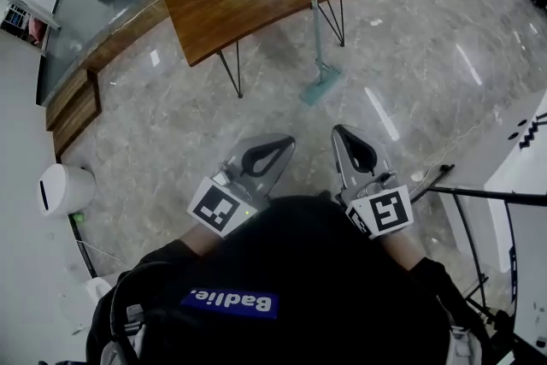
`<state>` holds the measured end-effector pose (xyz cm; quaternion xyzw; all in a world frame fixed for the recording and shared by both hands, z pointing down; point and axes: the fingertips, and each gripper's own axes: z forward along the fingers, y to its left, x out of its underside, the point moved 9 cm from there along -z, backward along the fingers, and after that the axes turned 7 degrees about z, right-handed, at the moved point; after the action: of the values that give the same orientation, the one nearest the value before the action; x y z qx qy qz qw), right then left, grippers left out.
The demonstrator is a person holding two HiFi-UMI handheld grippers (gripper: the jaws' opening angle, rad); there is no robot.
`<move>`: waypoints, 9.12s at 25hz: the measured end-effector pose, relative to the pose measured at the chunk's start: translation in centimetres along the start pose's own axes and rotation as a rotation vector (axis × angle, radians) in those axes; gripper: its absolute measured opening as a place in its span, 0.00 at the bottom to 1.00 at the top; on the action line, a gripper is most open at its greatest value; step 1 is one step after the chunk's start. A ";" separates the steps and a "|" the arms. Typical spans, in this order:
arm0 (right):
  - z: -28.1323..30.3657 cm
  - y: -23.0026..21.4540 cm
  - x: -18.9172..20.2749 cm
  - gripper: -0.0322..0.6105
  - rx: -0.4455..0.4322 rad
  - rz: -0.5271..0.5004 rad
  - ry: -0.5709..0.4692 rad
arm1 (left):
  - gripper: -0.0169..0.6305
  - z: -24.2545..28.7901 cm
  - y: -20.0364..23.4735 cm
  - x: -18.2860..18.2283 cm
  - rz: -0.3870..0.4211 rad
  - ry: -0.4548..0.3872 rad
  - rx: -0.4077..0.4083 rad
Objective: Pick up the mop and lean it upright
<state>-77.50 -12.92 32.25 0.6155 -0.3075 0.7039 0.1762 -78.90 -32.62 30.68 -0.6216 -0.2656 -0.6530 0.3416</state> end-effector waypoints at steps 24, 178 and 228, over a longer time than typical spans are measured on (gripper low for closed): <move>14.2 -8.9 -2.1 0.06 0.090 -0.056 0.080 | 0.05 9.8 15.6 1.5 -0.025 -0.081 0.066; 24.1 -43.7 -9.0 0.21 0.320 0.029 0.135 | 0.05 43.6 30.6 -1.0 0.034 0.014 0.212; 38.1 -95.2 -20.6 0.21 -0.117 -0.153 0.249 | 0.05 89.0 37.6 -2.2 -0.034 -0.013 -0.184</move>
<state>14.76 36.31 34.80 0.5338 -0.2761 0.7402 0.3015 6.40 12.76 33.28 -0.6500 -0.2173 -0.6763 0.2699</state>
